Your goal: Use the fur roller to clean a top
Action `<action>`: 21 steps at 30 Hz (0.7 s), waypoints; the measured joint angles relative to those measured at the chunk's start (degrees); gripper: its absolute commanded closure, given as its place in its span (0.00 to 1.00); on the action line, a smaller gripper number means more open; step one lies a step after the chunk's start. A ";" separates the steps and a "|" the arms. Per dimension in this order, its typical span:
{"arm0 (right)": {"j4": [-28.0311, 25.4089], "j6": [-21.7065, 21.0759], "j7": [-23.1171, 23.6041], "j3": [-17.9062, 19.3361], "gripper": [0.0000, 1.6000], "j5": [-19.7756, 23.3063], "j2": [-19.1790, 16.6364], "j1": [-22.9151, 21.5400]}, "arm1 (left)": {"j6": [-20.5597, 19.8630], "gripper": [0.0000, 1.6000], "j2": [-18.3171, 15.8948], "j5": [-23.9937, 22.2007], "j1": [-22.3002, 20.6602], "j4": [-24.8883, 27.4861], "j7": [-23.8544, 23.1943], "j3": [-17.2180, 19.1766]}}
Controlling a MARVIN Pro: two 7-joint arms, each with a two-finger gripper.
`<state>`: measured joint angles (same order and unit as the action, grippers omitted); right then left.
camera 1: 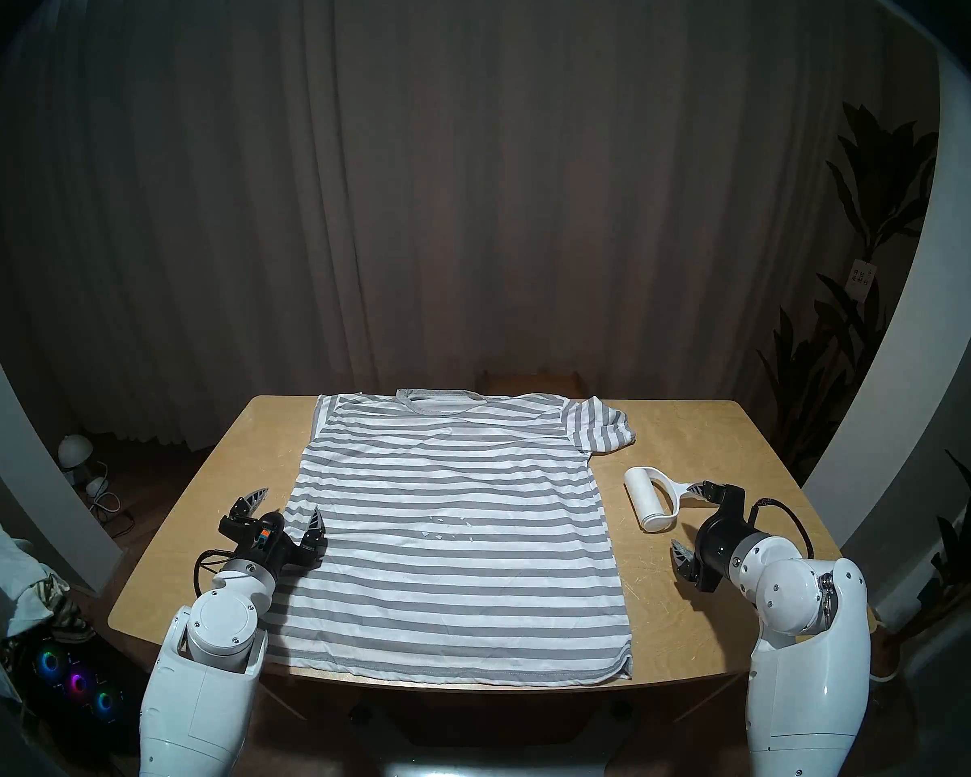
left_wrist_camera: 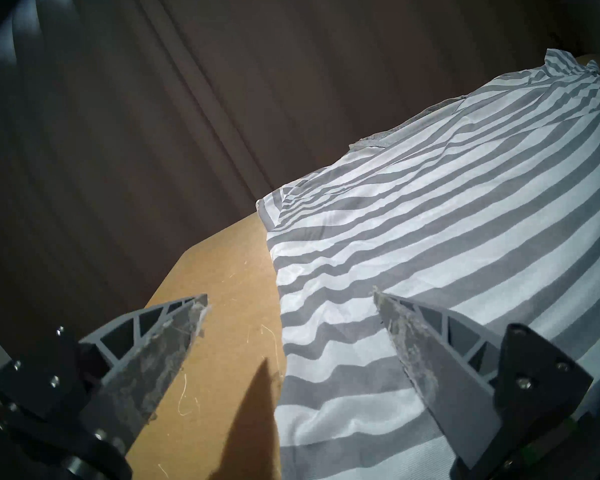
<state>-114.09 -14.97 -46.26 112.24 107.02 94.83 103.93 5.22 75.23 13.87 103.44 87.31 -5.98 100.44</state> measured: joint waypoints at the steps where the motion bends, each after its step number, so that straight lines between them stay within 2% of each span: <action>1: 0.19 0.51 0.40 -0.12 0.00 -0.29 0.00 -0.10 | 0.07 0.00 -0.06 0.01 -0.10 -0.14 0.01 -0.02; 8: 3.87 4.91 4.04 -0.91 0.00 -2.18 -0.35 -1.47 | 0.61 0.00 -0.59 0.08 -0.83 -1.08 -0.03 -0.18; 16: 7.31 6.19 6.06 -0.63 0.00 -2.85 -1.09 -3.77 | 0.11 0.00 -0.87 -0.08 -1.04 -1.05 -0.73 -0.15; 21: 7.83 6.26 6.38 0.10 0.00 -3.03 -1.85 -4.90 | -1.51 0.00 -0.93 -1.06 0.23 0.83 -2.29 0.00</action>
<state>-106.27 -8.71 -39.87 112.34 103.99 92.99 99.03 3.71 74.30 12.82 103.68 88.13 -8.26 100.44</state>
